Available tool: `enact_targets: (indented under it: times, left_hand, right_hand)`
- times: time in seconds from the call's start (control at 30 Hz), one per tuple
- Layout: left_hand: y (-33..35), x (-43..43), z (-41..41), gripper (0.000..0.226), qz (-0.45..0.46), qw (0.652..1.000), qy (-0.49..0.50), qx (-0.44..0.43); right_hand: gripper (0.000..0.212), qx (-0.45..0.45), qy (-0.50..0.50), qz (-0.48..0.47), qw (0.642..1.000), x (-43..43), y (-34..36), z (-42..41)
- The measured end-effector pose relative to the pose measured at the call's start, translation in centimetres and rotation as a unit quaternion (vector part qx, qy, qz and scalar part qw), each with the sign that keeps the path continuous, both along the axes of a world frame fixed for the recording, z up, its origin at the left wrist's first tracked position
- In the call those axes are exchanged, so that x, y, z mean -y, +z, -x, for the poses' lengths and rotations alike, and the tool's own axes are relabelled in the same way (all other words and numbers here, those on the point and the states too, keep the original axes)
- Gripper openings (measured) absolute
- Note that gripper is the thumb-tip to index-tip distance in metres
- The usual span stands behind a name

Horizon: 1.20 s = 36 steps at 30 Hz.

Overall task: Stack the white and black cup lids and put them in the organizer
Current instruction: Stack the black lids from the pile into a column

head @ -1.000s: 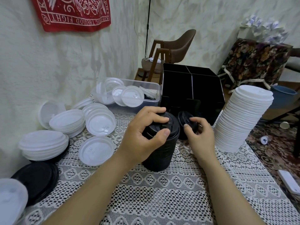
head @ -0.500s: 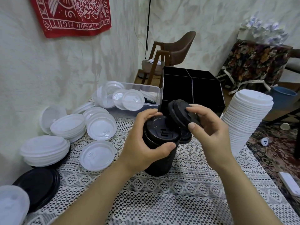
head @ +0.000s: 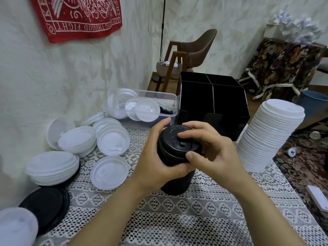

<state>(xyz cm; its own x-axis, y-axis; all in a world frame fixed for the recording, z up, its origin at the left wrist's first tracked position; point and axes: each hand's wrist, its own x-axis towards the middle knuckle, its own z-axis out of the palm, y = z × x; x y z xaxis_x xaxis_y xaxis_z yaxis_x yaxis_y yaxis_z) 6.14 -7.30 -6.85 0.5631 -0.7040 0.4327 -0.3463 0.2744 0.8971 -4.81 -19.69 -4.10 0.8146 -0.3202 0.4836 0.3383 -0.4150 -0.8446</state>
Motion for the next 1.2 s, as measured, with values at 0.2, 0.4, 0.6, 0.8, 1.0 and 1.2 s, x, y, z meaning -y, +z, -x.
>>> enact_targets:
  times: [0.2,0.4,0.6,0.8,1.0,1.2]
  left_hand:
    - [0.2,-0.1,-0.4,0.092,-0.021,1.000,-0.012,0.016]
    - [0.7,-0.7,-1.0,0.089,-0.072,0.996,-0.050,0.031]
    - [1.9,-1.2,-0.6,0.092,-0.090,0.994,-0.052,0.029]
    - [2.6,-0.9,0.2,0.069,-0.100,0.992,-0.015,0.080]
    - [2.6,-0.9,-0.1,0.068,-0.116,0.989,-0.011,0.094]
    - [2.4,-0.6,0.0,0.065,-0.105,0.990,-0.004,0.099]
  right_hand:
    - [0.031,-0.005,0.008,-0.009,1.000,0.0,-0.3,0.3]
    - [0.033,-0.018,0.014,-0.021,1.000,0.1,-0.5,0.6]
    - [0.035,-0.047,0.013,-0.025,0.999,0.3,-0.5,0.8]
    - [0.043,-0.071,0.007,-0.009,0.997,0.5,-0.6,1.2]
    - [0.051,-0.096,-0.004,0.028,0.995,0.7,-0.8,1.5]
    - [0.047,-0.090,0.068,-0.063,0.992,1.2,-1.2,1.9]
